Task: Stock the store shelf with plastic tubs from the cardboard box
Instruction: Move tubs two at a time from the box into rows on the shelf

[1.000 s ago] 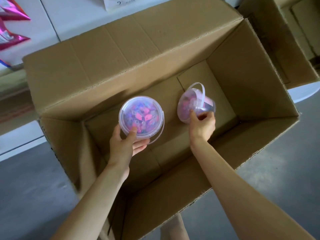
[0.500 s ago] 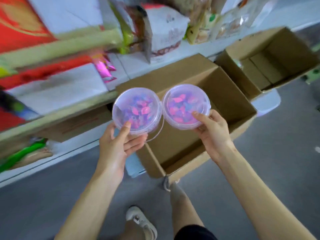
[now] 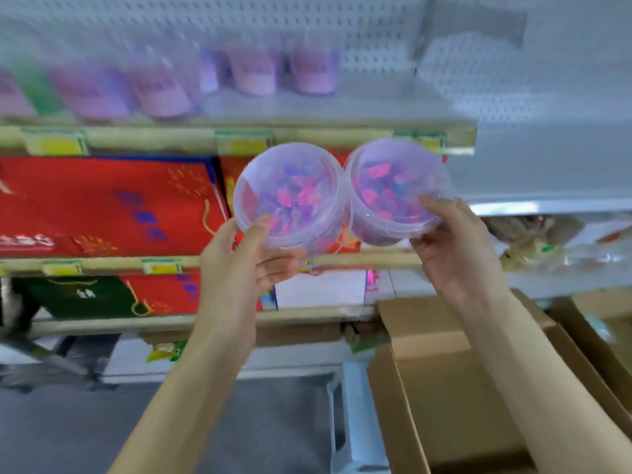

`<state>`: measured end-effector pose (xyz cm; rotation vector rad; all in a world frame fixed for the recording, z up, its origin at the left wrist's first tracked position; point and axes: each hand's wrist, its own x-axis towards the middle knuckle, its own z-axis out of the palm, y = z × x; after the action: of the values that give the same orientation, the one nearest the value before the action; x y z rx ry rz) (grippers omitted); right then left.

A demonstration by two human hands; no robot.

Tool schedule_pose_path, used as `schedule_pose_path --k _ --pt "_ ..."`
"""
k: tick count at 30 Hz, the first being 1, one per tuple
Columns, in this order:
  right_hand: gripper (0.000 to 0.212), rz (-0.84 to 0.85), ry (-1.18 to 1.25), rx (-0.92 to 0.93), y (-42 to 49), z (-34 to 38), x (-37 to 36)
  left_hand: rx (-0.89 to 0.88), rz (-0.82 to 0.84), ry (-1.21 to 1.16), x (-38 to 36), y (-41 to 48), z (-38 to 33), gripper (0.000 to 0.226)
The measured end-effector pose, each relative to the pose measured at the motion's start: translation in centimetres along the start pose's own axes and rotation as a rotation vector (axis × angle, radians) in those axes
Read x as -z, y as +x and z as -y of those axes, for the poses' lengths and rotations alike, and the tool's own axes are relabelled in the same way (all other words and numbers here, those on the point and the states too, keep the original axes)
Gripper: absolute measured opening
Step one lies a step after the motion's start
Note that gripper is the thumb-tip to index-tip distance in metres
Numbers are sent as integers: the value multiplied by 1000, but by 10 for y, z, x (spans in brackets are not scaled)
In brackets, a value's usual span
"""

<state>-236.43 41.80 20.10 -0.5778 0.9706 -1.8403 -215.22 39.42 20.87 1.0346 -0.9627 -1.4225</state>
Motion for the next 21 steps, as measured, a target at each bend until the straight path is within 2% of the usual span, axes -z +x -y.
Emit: schedule_pose_path --k 2,4,8,14,21 --pt "37 54 2 15 23 12 -35 -62 -17 -3 1 21 -30 7" --pt "21 64 -10 23 50 20 -66 -110 -33 2 1 45 -55 10" --pt "16 53 -27 -15 117 28 -106 -157 -58 24 -6 106 -89 10" --pt "14 -18 -113 -122 198 37 -127 -95 -83 94 -25 193 -105 10" --pt "8 -48 -184 -234 249 31 -123 -14 -82 160 -34 244 -111 15"
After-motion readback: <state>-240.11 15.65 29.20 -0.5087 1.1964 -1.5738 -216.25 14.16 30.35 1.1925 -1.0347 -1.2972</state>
